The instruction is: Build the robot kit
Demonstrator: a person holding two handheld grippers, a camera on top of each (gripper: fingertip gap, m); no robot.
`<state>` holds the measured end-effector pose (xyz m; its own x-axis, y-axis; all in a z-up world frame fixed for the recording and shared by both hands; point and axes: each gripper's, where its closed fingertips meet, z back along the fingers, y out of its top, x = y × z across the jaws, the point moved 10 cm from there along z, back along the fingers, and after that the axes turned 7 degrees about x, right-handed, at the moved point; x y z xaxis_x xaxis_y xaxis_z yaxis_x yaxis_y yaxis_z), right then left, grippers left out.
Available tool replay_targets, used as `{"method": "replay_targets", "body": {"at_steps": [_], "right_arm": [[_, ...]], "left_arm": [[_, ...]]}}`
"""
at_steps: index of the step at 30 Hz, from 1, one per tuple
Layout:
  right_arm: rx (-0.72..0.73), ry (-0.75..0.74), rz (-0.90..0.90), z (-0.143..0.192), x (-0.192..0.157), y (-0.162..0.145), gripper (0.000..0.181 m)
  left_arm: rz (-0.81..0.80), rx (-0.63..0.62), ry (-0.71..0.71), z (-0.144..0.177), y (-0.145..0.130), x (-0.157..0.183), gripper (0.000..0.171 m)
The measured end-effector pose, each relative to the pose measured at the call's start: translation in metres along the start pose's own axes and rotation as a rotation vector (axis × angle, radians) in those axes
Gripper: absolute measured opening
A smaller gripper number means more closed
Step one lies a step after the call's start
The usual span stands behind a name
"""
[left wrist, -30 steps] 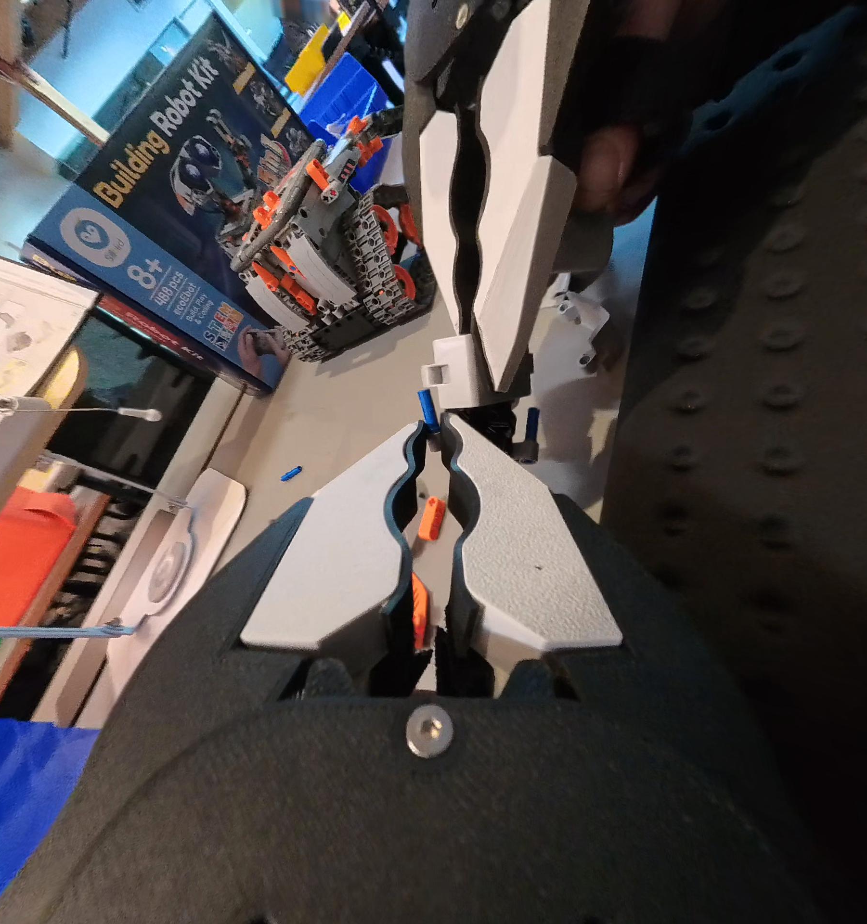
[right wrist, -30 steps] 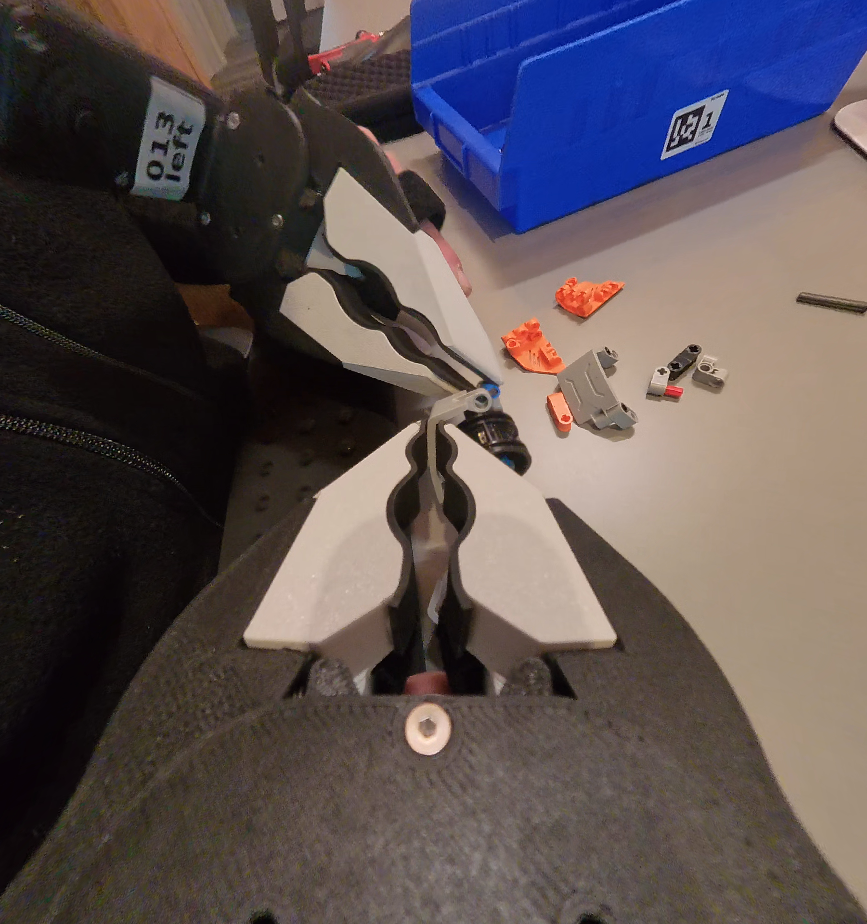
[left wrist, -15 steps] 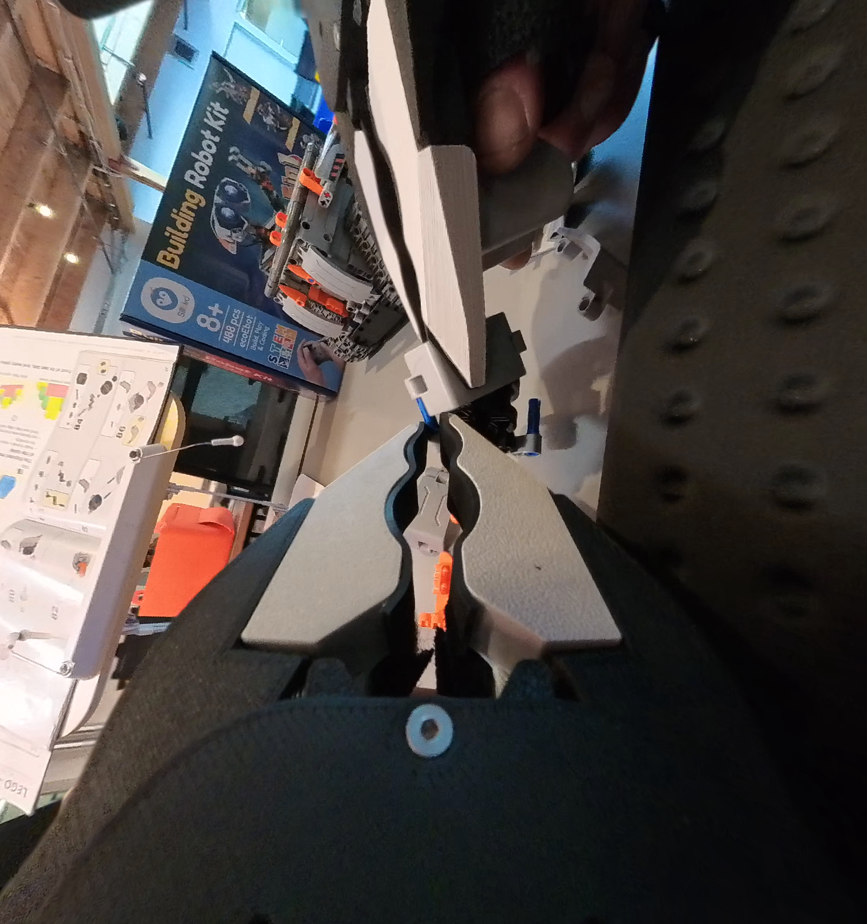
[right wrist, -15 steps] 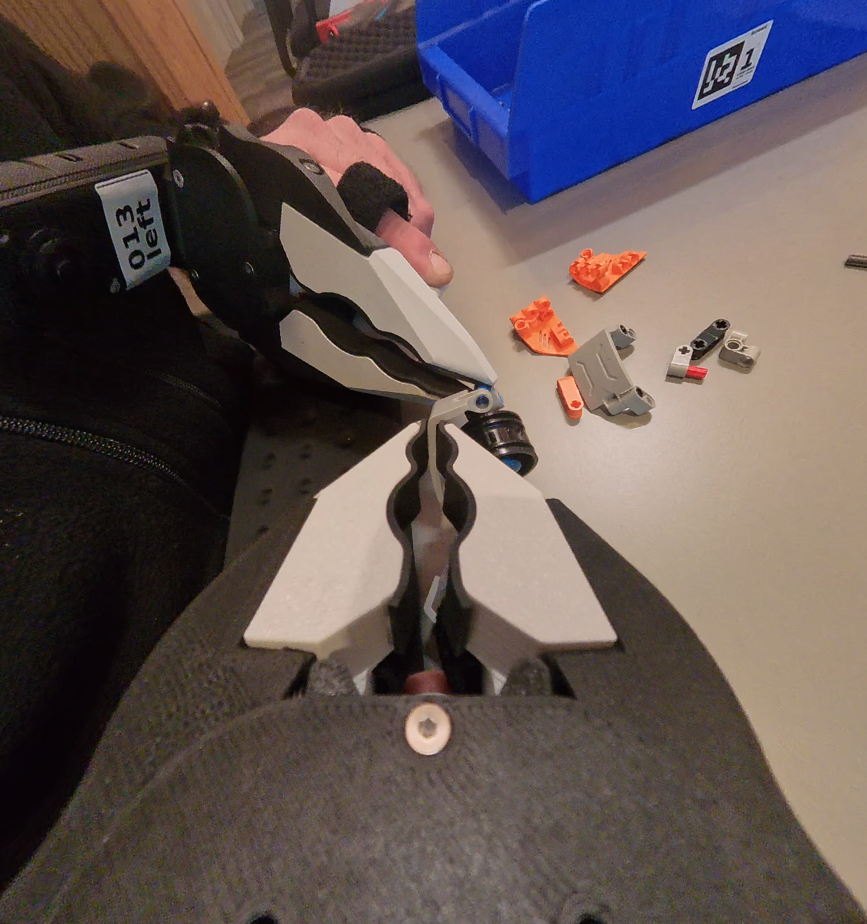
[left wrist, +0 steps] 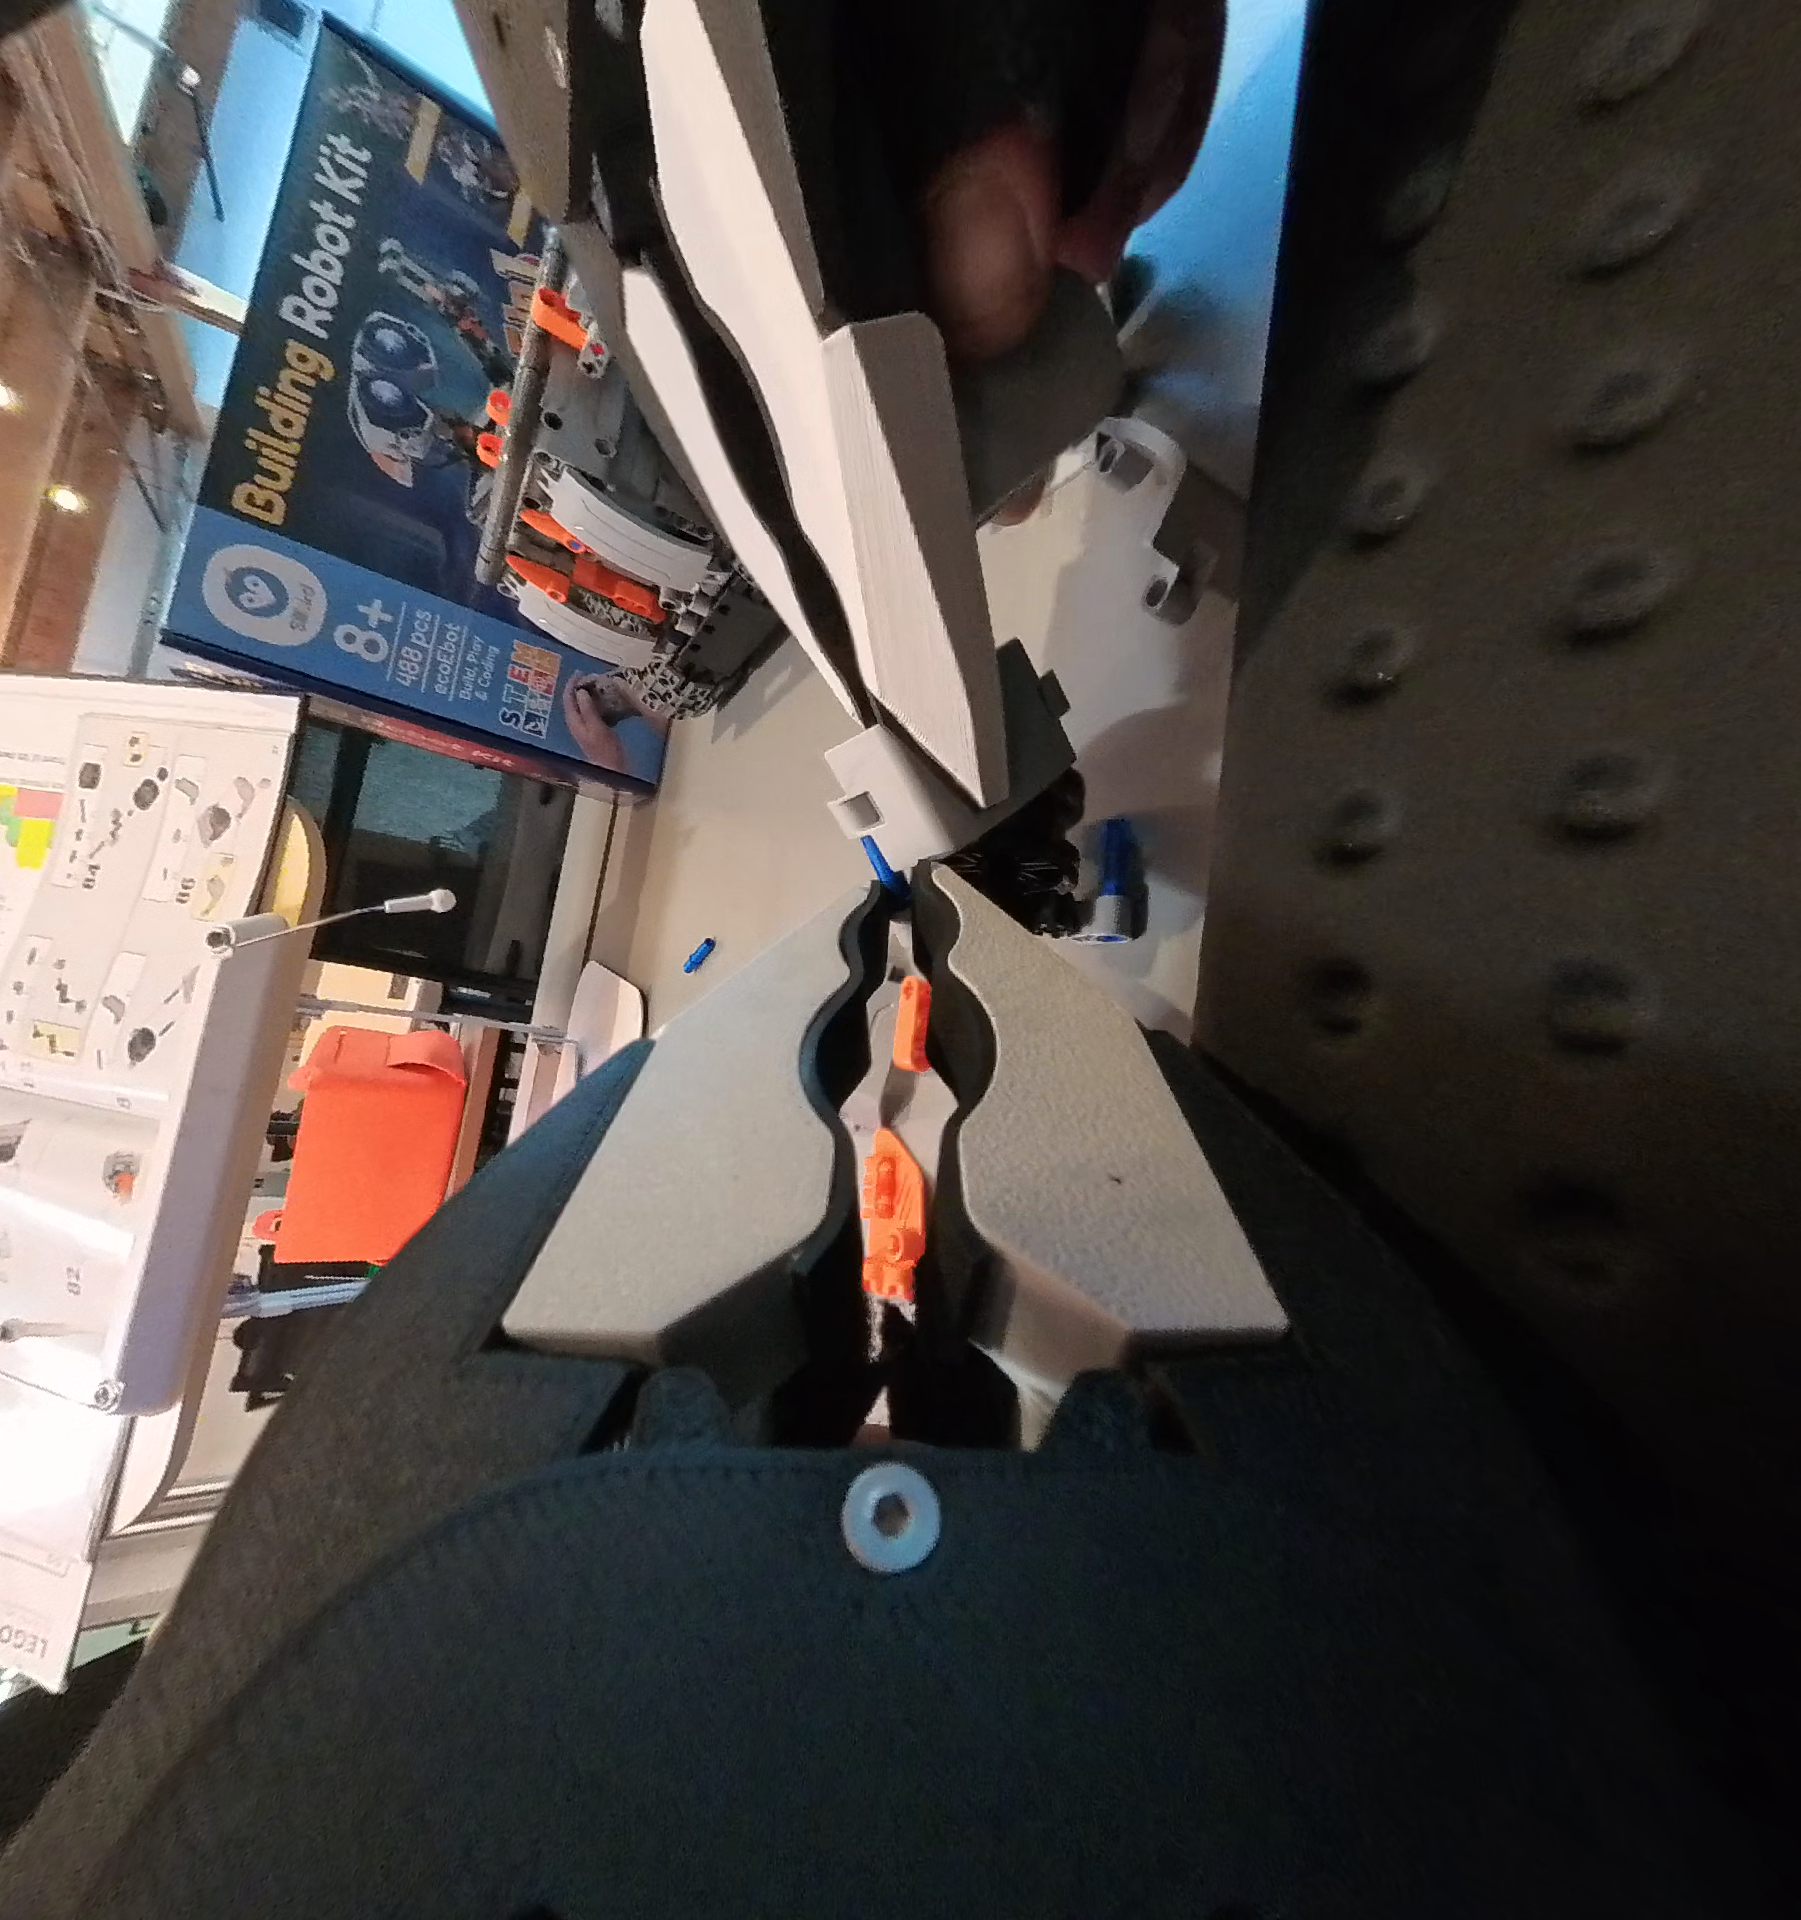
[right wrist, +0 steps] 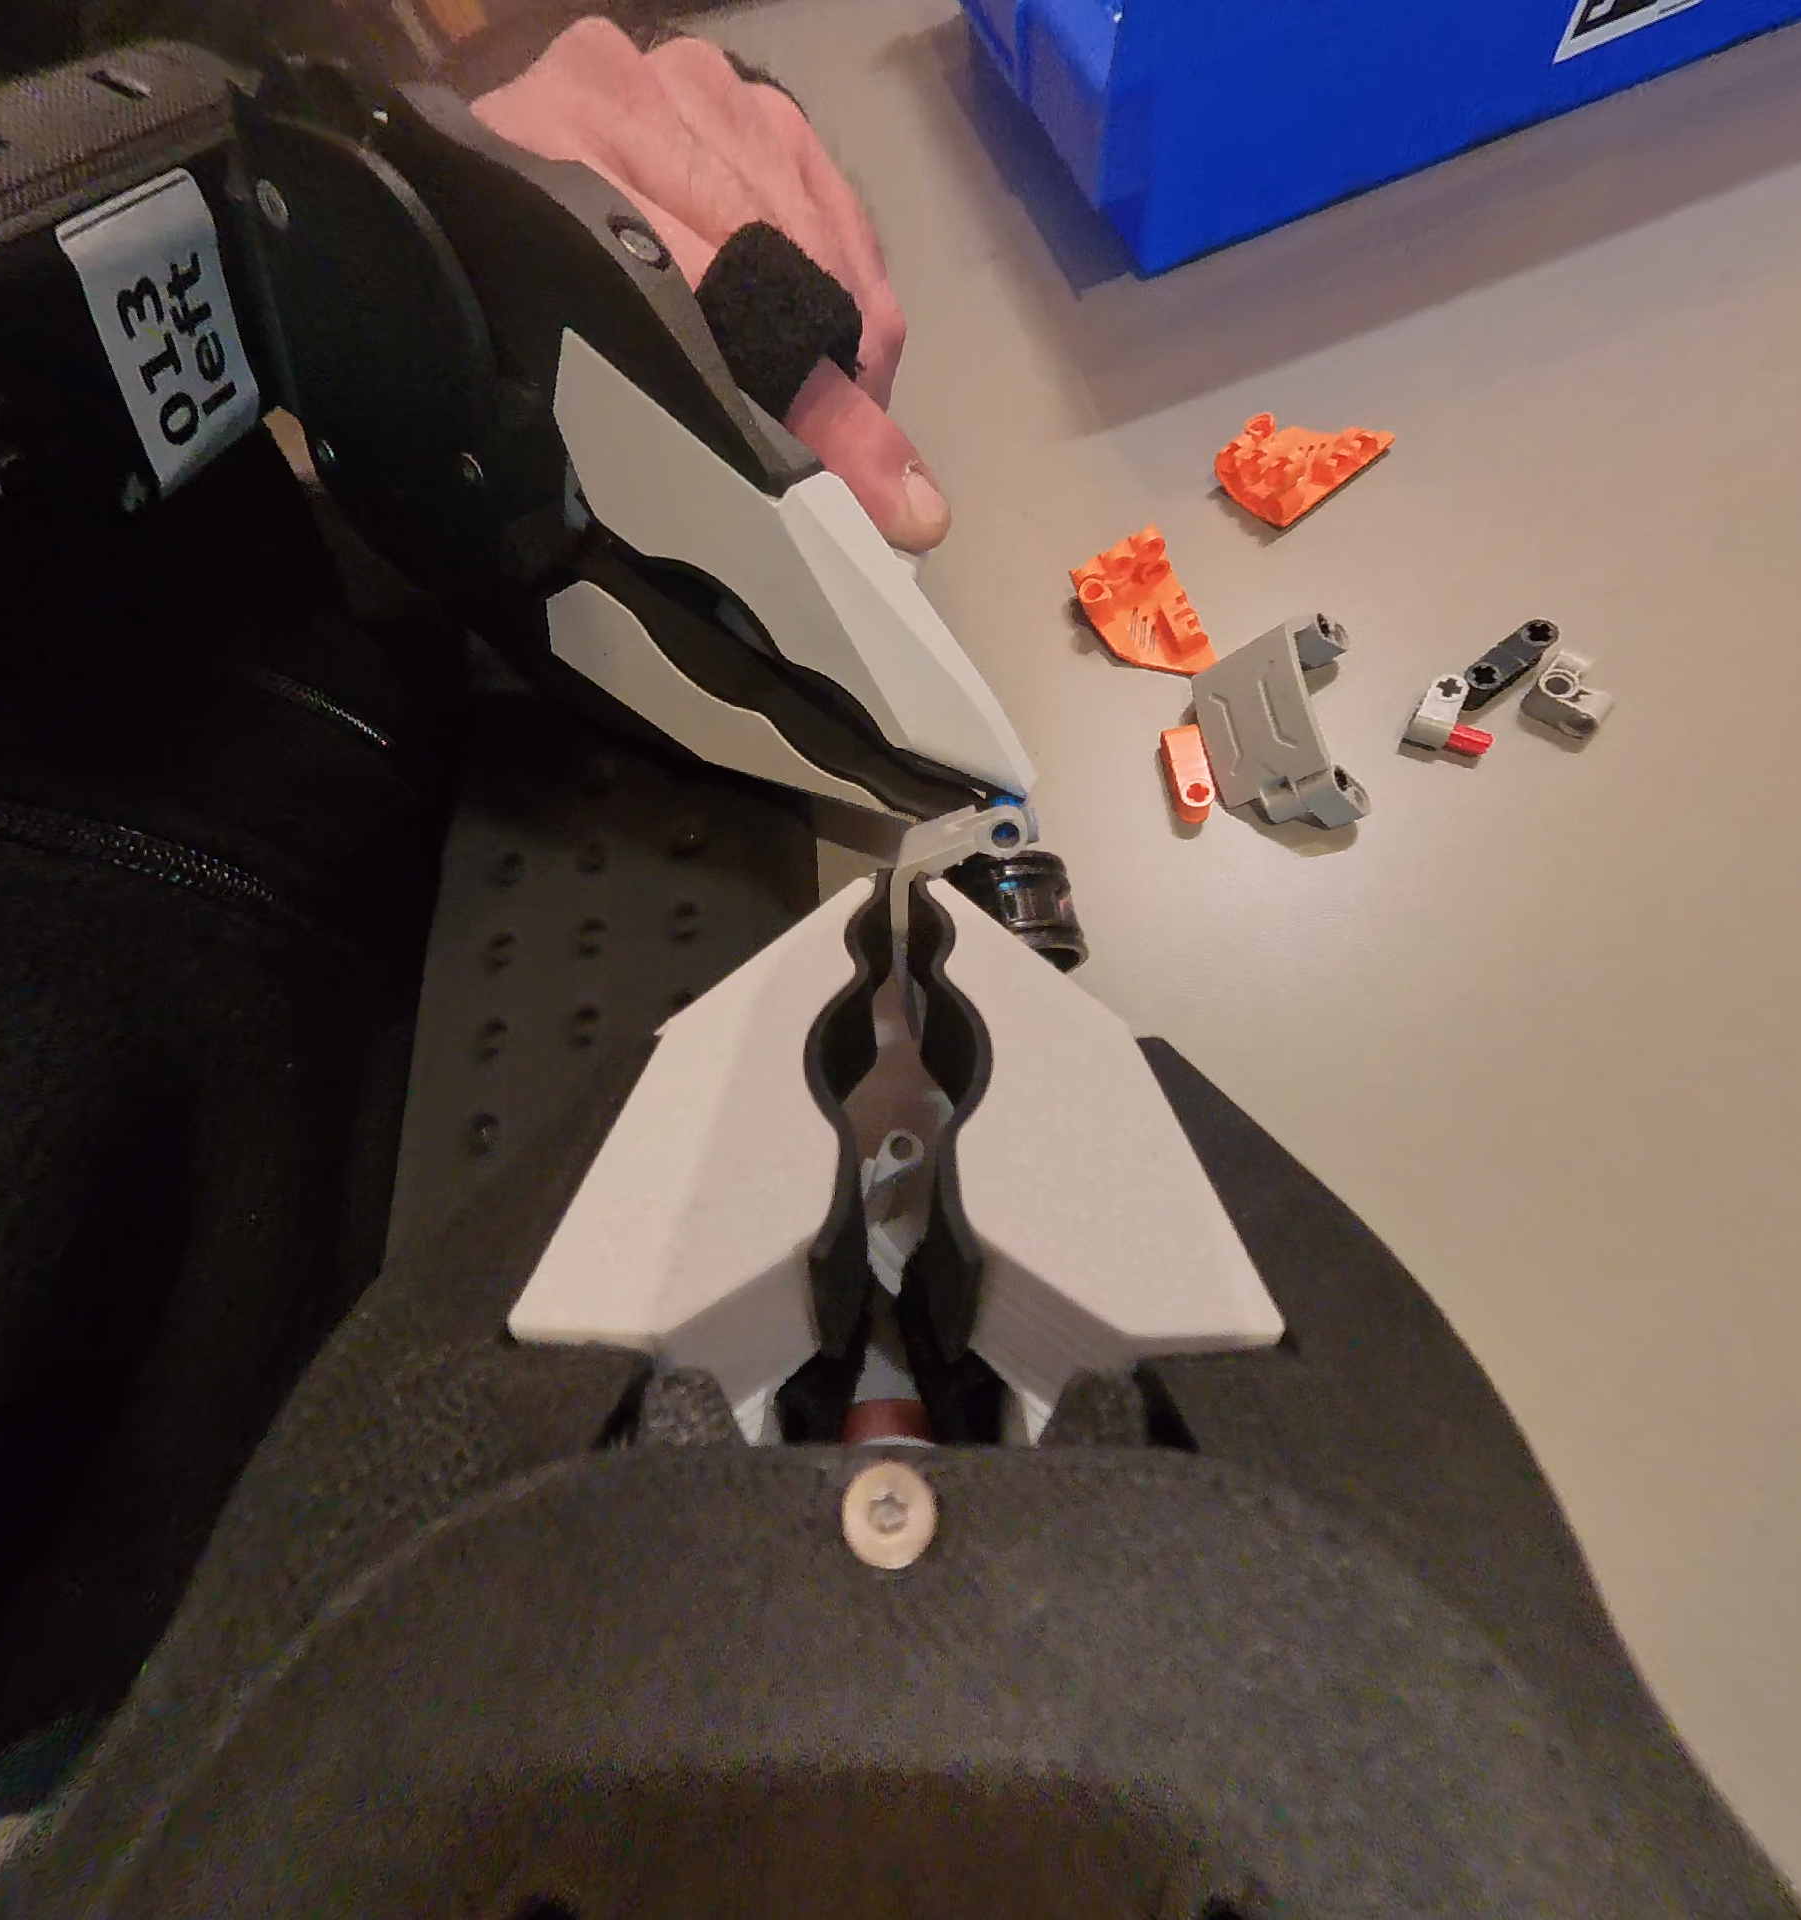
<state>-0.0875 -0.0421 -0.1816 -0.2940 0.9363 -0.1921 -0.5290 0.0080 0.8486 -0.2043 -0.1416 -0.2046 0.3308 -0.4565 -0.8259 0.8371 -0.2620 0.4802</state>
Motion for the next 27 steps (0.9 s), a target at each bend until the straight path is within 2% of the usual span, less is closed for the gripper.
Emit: {"method": "replay_targets", "body": {"at_steps": [6, 17, 27], "right_arm": [[-0.009, 0.022, 0.023, -0.001, 0.002, -0.001, 0.0], [0.072, 0.224, -0.249, -0.001, 0.022, -0.013, 0.0], [0.089, 0.22, -0.26, -0.003, 0.02, -0.014, 0.0]], "left_arm": [[0.027, -0.001, -0.02, -0.001, -0.001, 0.0, 0.001], [-0.002, -0.013, -0.029, -0.003, 0.002, 0.004, 0.0], [0.035, -0.012, -0.041, -0.002, 0.001, 0.003, 0.0]]}}
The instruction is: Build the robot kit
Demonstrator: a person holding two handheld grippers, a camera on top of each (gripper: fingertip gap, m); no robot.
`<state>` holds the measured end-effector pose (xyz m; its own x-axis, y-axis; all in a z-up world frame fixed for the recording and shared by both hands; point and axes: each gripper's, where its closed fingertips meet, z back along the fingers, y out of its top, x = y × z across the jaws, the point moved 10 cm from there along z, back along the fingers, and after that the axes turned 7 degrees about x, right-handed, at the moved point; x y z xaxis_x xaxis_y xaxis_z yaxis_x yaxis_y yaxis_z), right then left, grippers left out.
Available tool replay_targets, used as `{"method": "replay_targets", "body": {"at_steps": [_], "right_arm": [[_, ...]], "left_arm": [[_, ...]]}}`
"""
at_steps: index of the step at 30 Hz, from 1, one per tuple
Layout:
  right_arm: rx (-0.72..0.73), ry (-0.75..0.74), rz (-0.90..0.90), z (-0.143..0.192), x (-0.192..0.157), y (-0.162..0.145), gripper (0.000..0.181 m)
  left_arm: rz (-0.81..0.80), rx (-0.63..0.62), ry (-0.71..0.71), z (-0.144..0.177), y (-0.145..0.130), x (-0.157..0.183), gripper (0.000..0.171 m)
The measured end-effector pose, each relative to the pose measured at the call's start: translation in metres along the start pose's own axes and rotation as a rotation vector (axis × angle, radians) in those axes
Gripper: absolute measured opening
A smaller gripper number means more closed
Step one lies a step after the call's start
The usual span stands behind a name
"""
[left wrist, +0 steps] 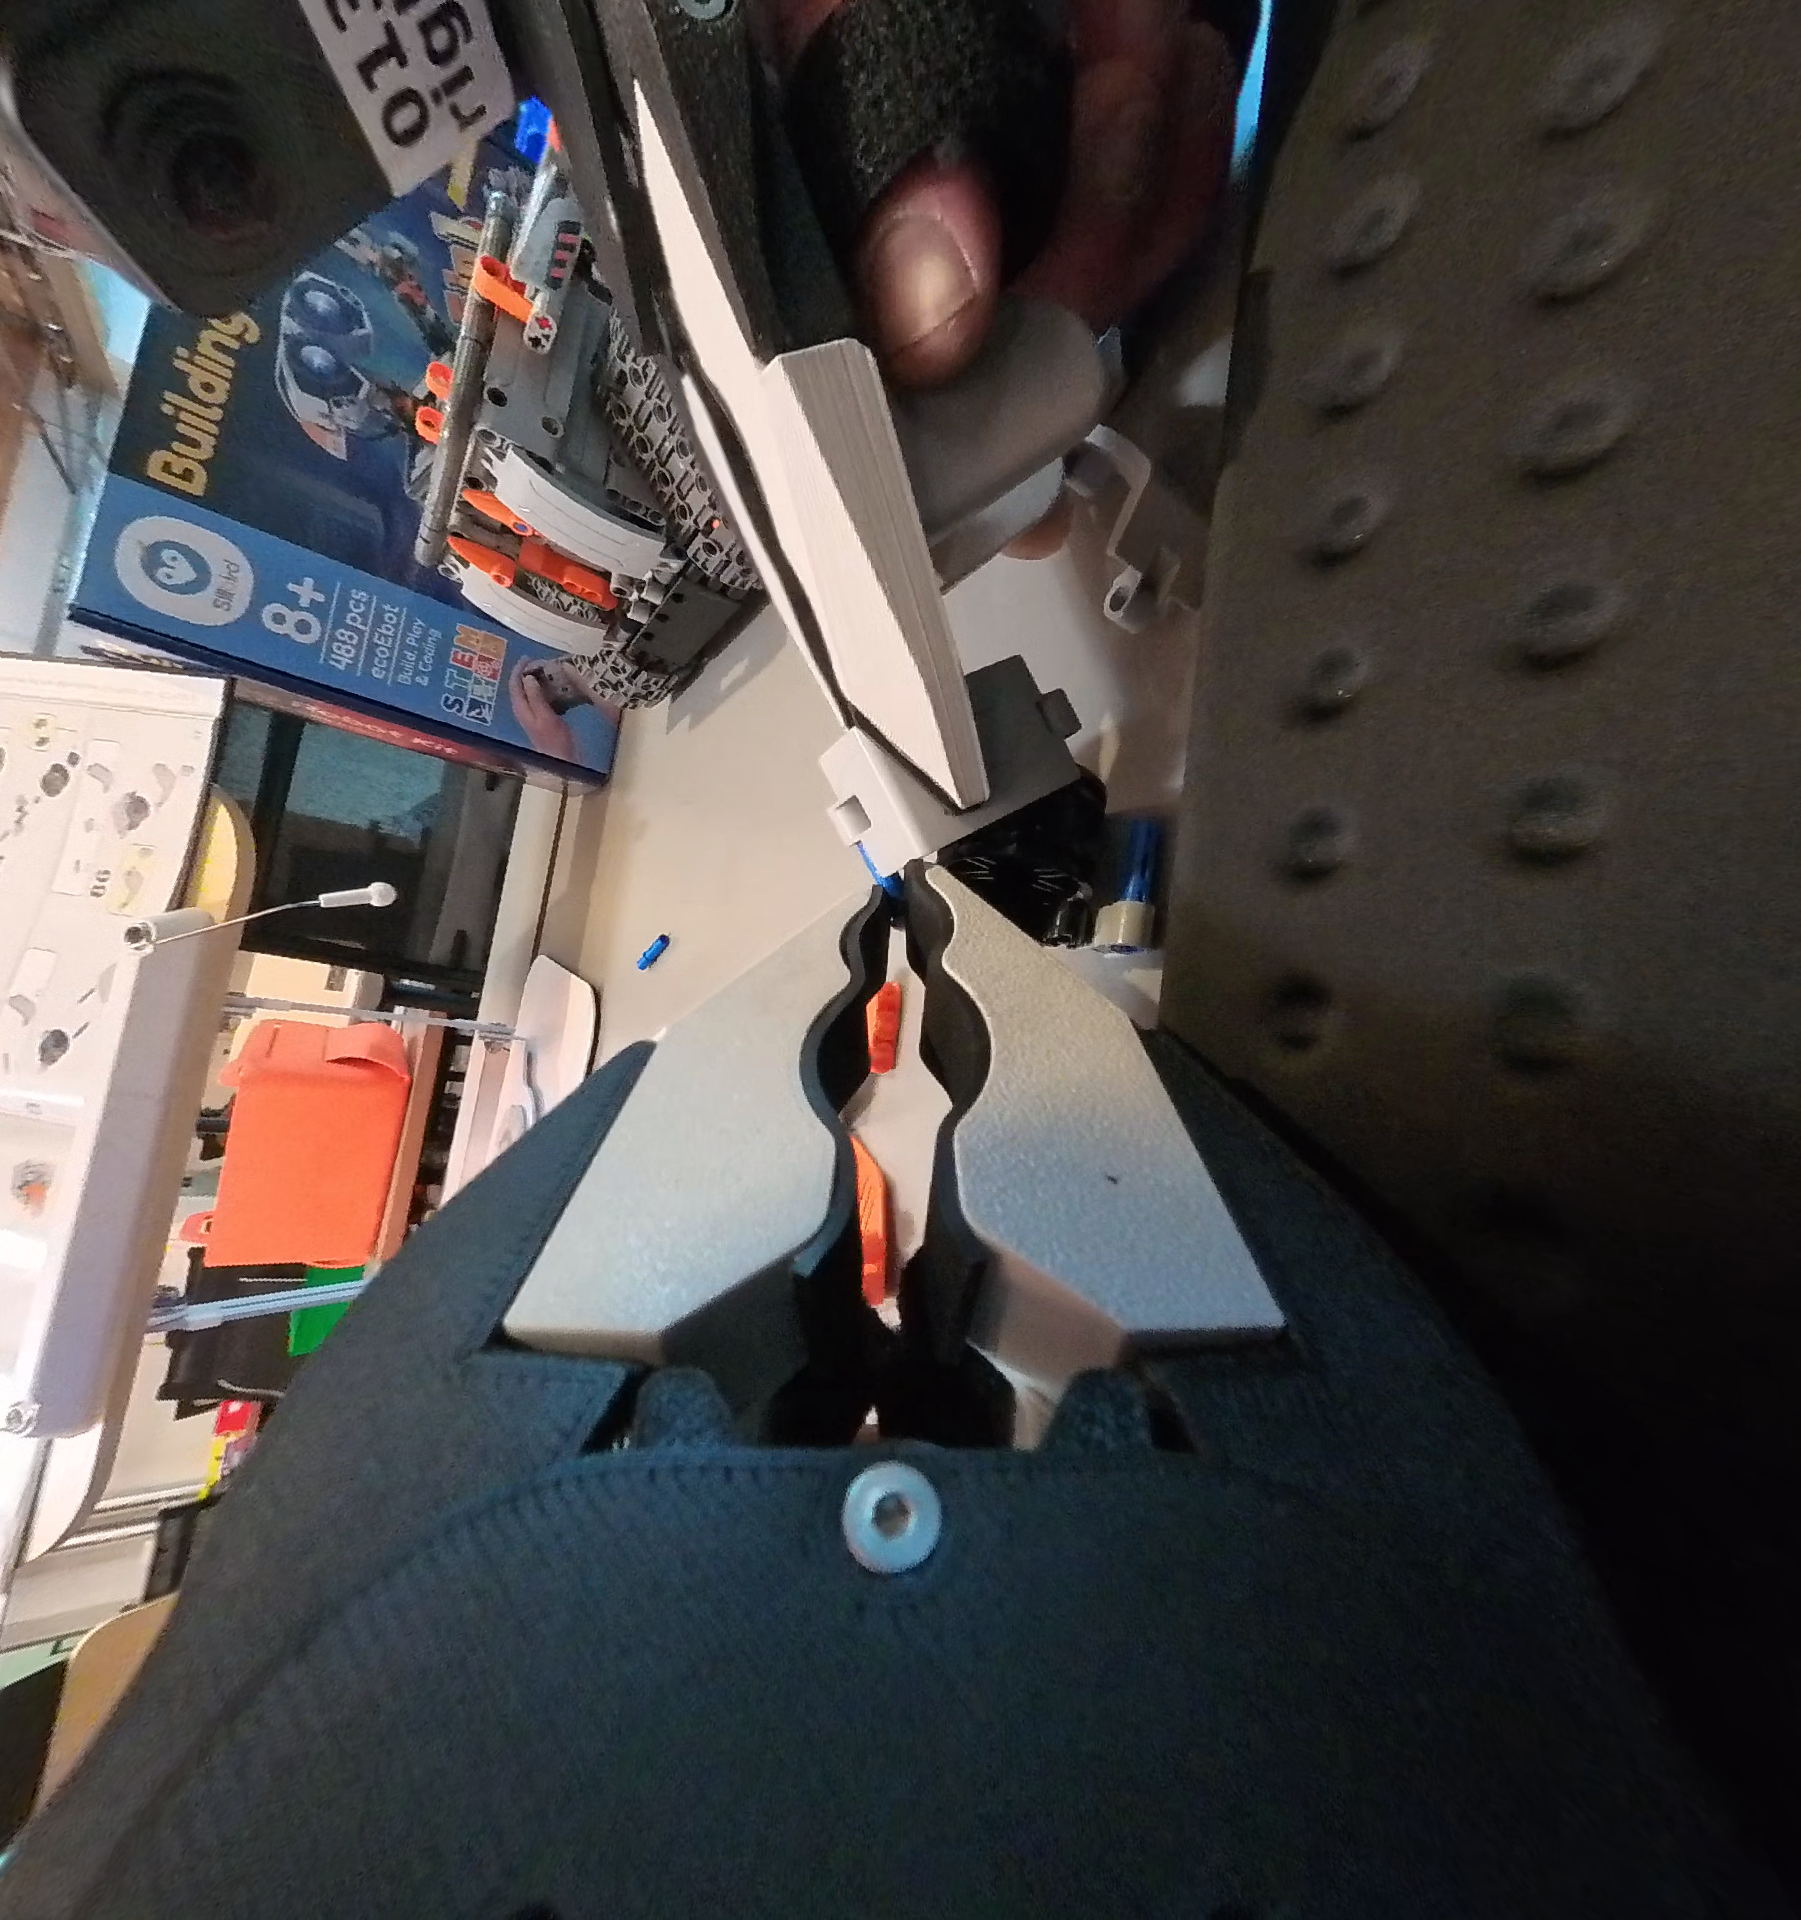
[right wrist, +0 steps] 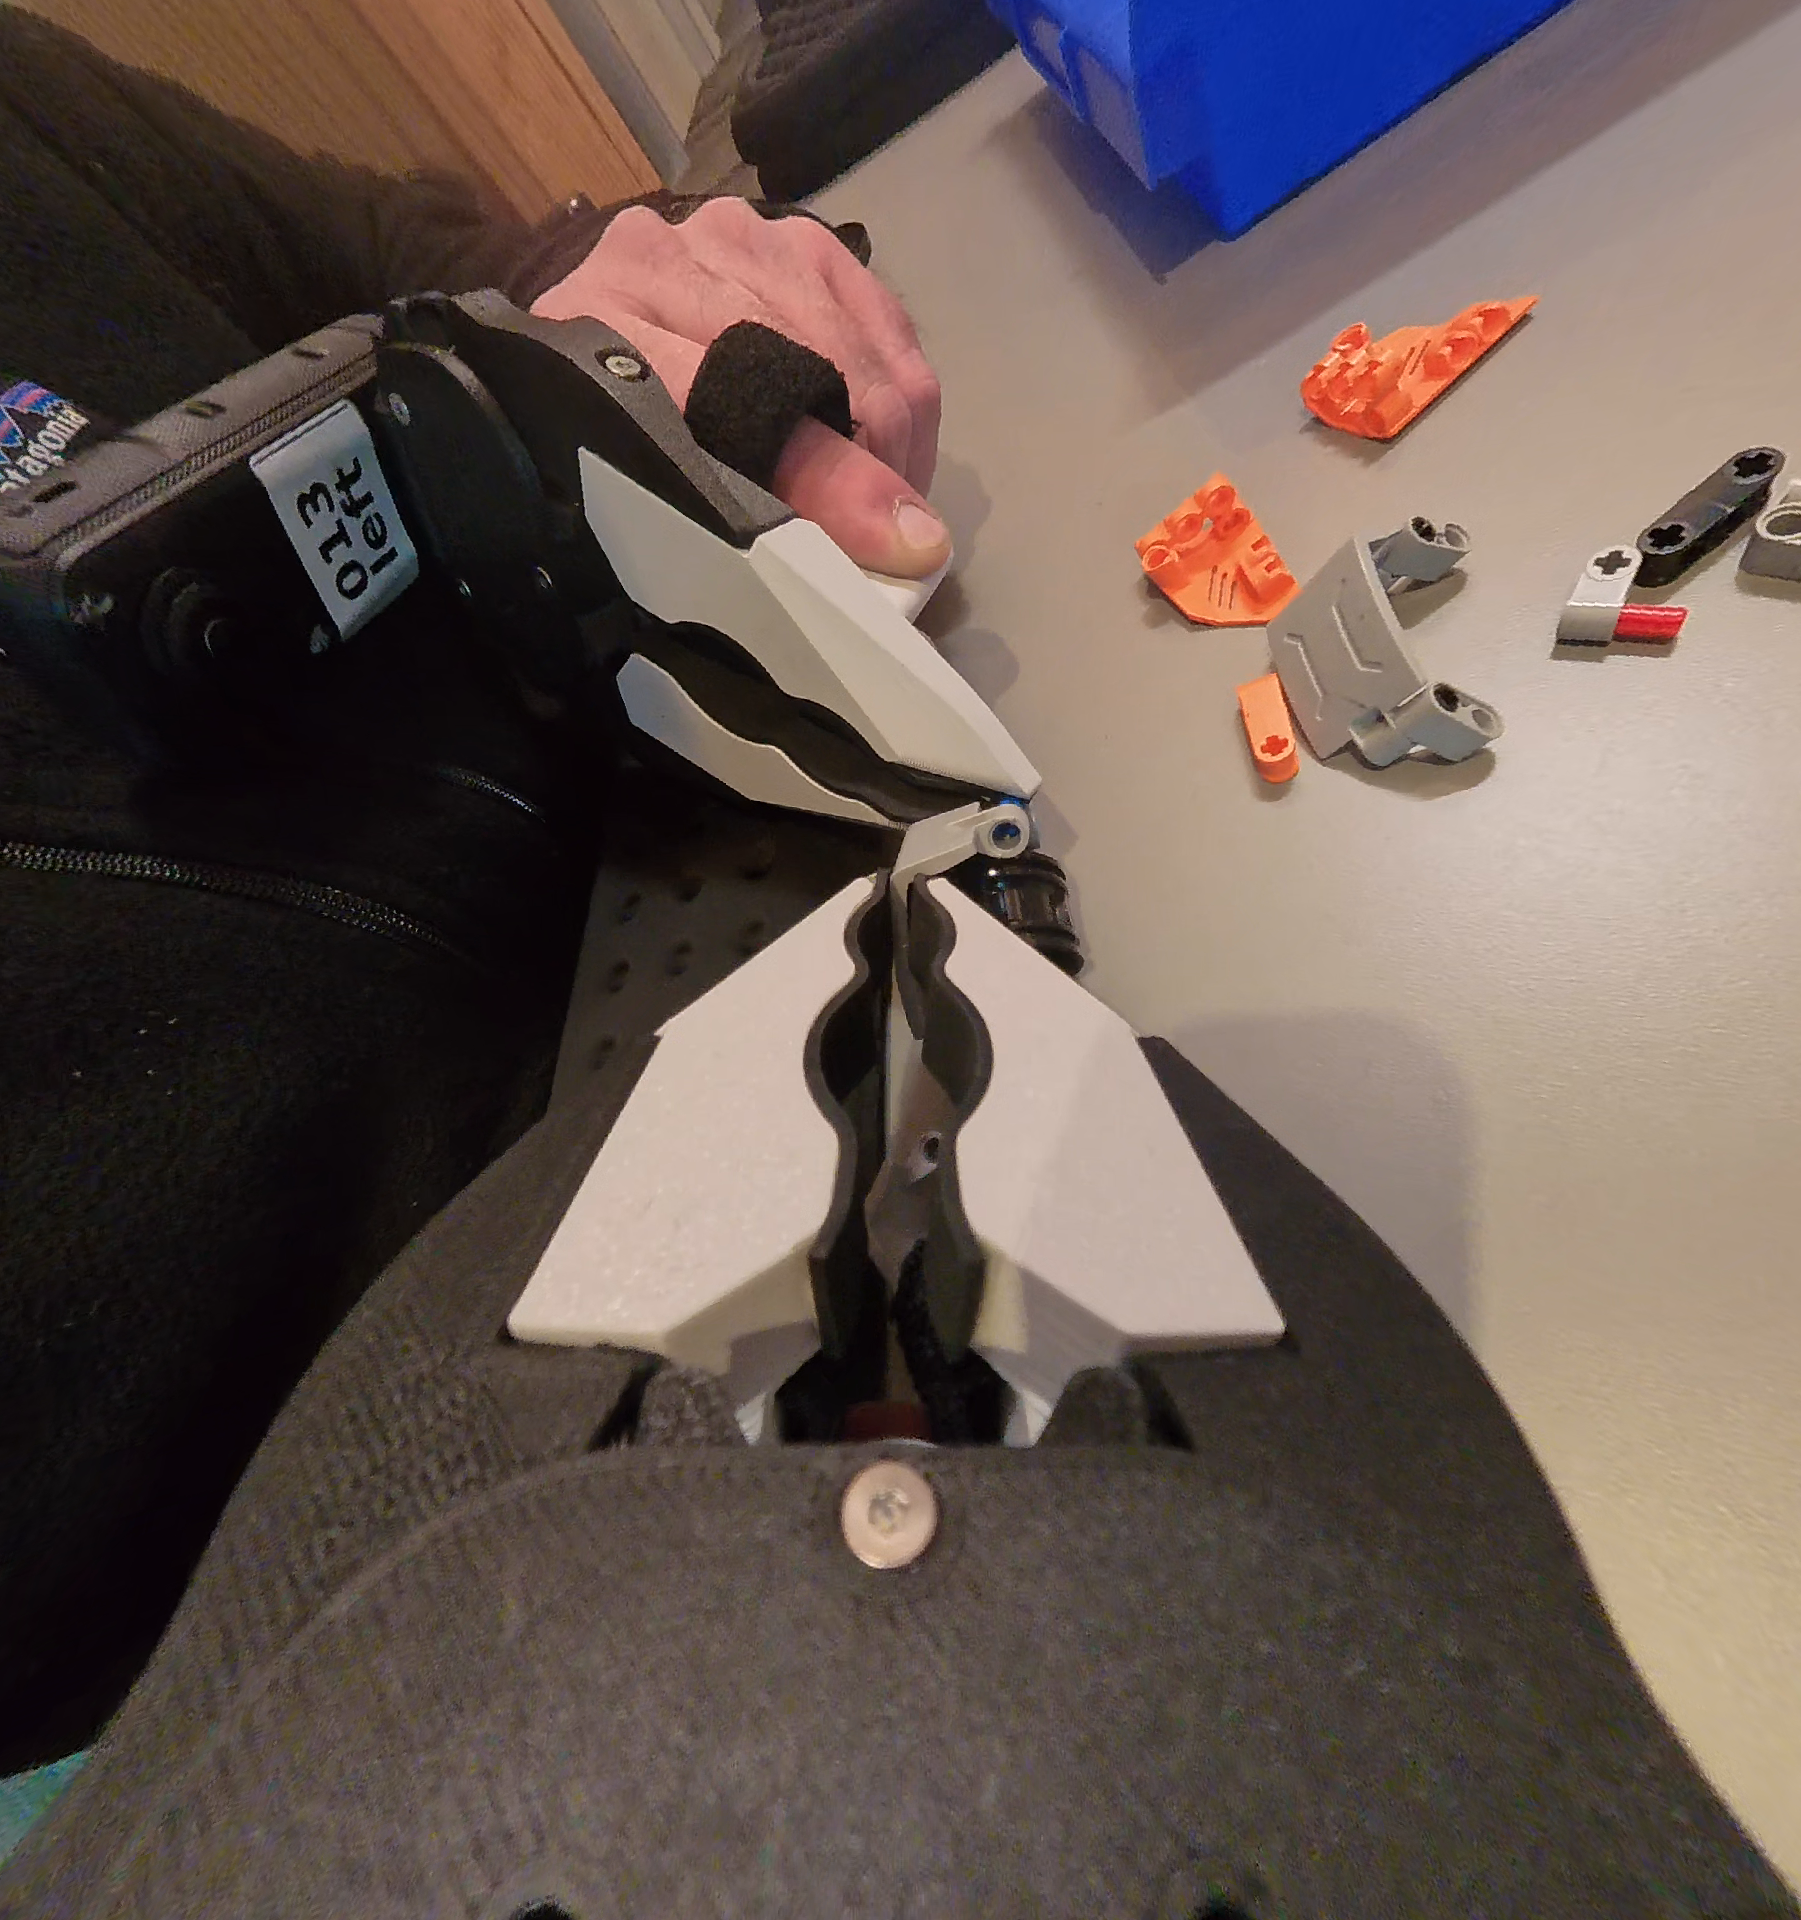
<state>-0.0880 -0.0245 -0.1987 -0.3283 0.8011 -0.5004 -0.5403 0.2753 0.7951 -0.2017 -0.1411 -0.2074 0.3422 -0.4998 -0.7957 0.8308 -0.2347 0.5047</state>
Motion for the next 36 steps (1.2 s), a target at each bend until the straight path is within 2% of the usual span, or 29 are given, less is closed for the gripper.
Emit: {"method": "replay_targets", "body": {"at_steps": [15, 18, 25, 31, 36], "right_arm": [[-0.017, -0.02, 0.051, -0.004, -0.003, -0.002, 0.0], [-0.032, -0.012, 0.061, -0.006, -0.005, -0.002, 0.0], [-0.036, -0.013, 0.063, -0.006, -0.004, -0.002, 0.0], [-0.056, -0.008, 0.09, -0.008, -0.008, -0.004, 0.0], [-0.06, -0.006, 0.107, -0.008, -0.009, -0.006, 0.0]], "left_arm": [[0.332, 0.086, -0.164, 0.006, -0.014, -0.019, 0.013], [0.371, 0.059, -0.224, 0.007, -0.02, -0.021, 0.008], [0.493, 0.053, -0.294, 0.012, -0.028, -0.03, 0.013], [0.694, 0.018, -0.522, 0.004, -0.035, -0.034, 0.025], [0.833, 0.067, -0.631, -0.006, -0.042, -0.037, 0.017]]}}
